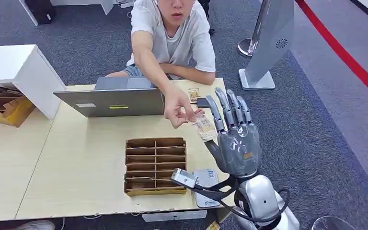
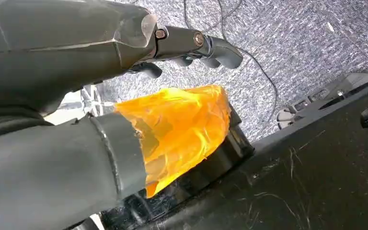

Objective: Pass the card to the sensor for recognition and then transmit it.

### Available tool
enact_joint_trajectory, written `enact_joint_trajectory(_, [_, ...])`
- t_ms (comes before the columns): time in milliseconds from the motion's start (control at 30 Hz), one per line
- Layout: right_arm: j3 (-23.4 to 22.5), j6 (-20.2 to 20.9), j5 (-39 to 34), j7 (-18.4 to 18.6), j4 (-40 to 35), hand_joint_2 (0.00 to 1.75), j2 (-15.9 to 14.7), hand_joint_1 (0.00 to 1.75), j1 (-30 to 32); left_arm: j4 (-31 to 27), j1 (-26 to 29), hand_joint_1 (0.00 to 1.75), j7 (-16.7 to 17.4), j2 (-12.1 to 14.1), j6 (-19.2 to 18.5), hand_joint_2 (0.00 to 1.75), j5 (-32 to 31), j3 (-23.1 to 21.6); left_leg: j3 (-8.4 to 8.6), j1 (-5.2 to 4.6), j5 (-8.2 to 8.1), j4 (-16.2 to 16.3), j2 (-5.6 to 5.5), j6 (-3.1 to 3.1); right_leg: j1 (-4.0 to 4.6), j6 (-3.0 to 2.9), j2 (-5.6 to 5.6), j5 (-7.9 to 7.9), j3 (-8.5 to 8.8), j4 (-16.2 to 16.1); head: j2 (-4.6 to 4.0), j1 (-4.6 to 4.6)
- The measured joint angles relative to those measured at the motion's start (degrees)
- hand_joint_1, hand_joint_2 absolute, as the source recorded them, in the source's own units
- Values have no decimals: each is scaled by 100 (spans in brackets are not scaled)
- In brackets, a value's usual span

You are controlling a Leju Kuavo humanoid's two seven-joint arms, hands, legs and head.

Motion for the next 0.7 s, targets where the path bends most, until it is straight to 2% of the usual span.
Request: enact_joint_trajectory(700, [22, 70, -196, -74, 4, 175, -44, 175, -3, -35, 5, 0, 44, 0, 0, 0, 52, -201, 0, 0, 0, 0, 0, 0, 0, 0, 0, 0, 0, 0, 0, 0])
